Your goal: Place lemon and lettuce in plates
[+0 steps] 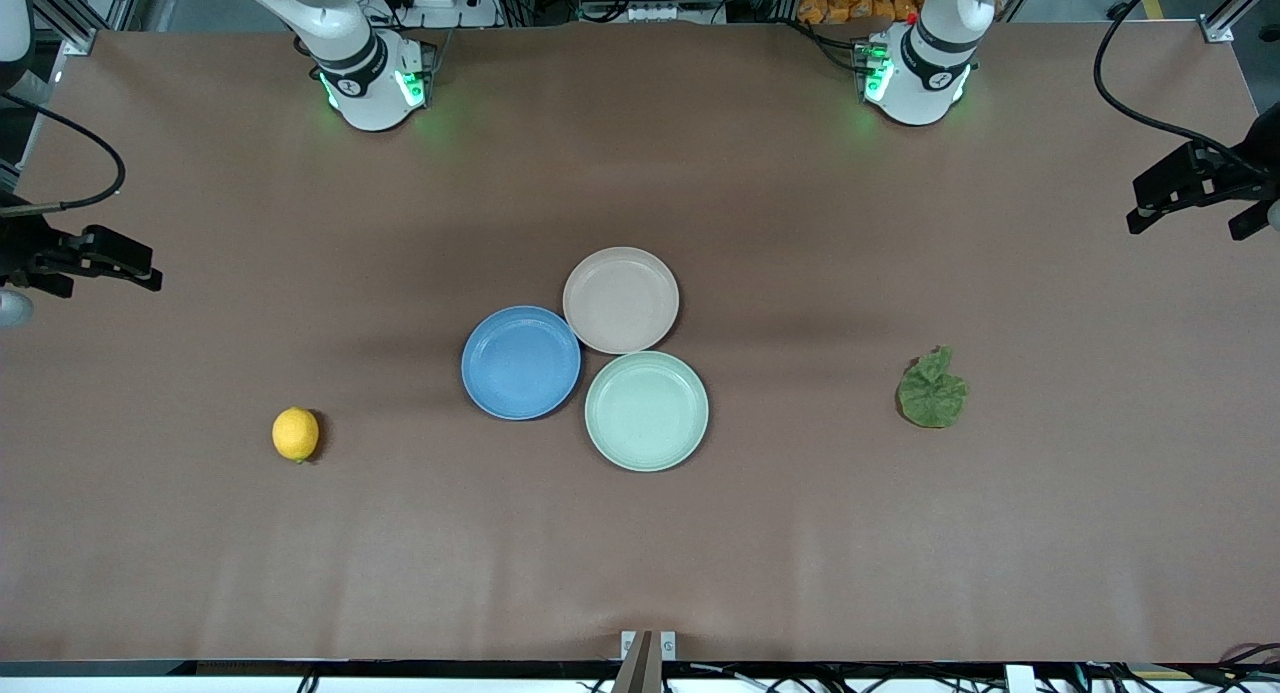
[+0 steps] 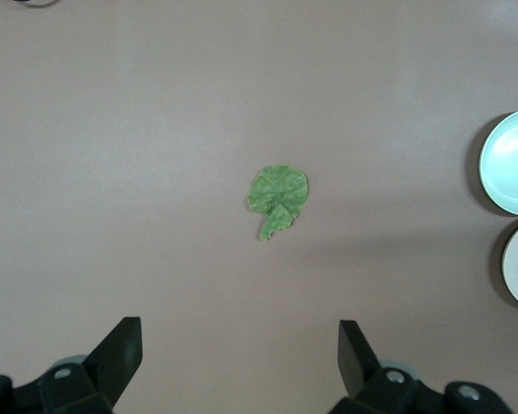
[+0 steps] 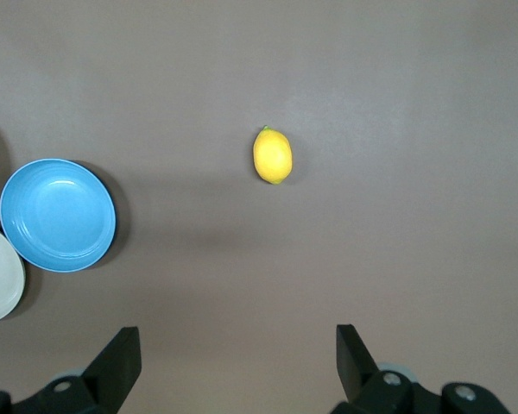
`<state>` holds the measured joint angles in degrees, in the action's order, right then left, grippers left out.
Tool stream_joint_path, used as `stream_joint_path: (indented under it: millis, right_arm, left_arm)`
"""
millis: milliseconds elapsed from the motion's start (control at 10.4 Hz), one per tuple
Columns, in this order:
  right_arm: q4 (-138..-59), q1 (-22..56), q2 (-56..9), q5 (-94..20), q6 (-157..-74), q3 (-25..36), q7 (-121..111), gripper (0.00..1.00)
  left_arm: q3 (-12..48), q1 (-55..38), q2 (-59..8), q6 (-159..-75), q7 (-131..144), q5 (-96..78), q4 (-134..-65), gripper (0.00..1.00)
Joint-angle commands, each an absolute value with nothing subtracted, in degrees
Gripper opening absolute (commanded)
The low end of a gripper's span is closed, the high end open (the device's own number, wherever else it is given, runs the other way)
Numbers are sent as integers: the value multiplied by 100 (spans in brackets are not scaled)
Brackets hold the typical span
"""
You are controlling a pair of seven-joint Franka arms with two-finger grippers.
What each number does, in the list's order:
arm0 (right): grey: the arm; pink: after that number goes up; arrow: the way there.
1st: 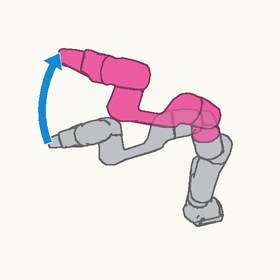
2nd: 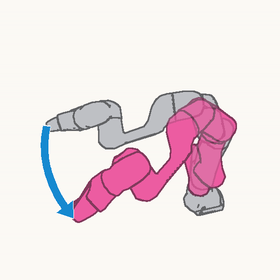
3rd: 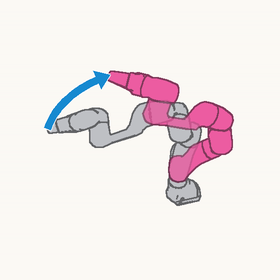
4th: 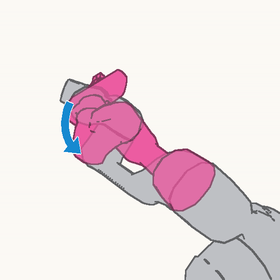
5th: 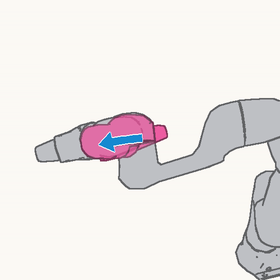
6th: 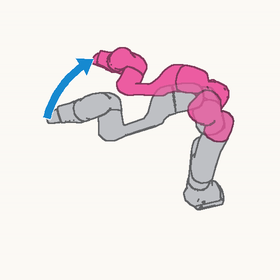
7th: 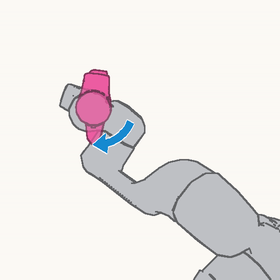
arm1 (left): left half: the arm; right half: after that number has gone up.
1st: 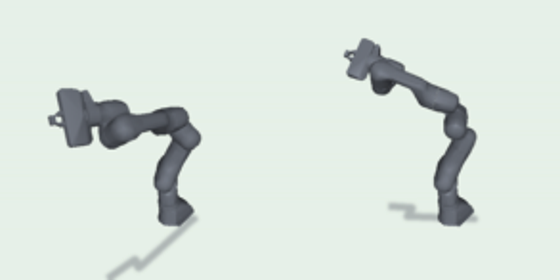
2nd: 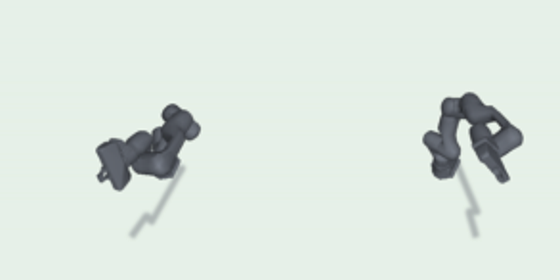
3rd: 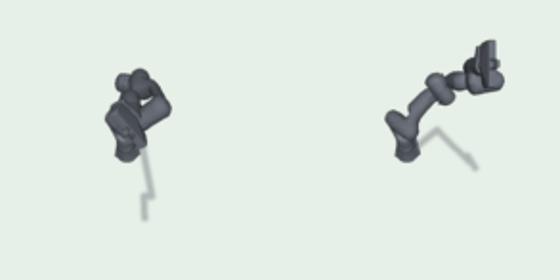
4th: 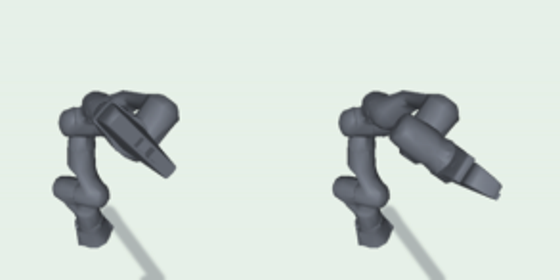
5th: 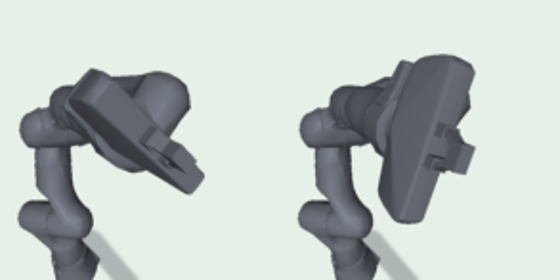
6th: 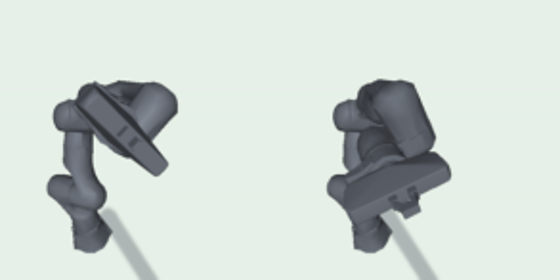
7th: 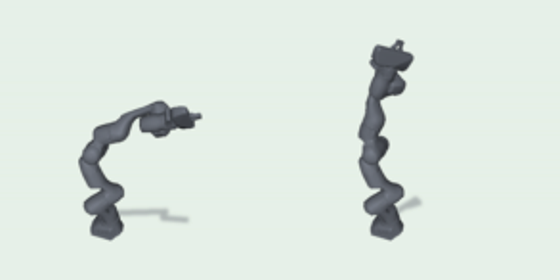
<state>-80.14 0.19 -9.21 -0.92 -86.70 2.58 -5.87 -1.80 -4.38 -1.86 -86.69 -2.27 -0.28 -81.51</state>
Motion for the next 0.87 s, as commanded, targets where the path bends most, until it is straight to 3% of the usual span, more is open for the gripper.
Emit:
stream_joint_path:
  millis: [0, 578, 770]
  right_arm:
    - [-7998, -17, -905, -79, -8657, 237, -633, 100]
    - [-7998, -26, -905, -79, -8657, 237, -633, 100]
    - [-8007, -70, -966, -79, -8657, 246, -624, 100]
  left_arm:
    - [-149, -404, -114, -8622, -352, 97, -8183, 100]
    - [-167, -404, -167, -8622, -334, 140, -8183, 100]
    - [-158, -413, -324, -8692, -282, 132, -8497, 100]
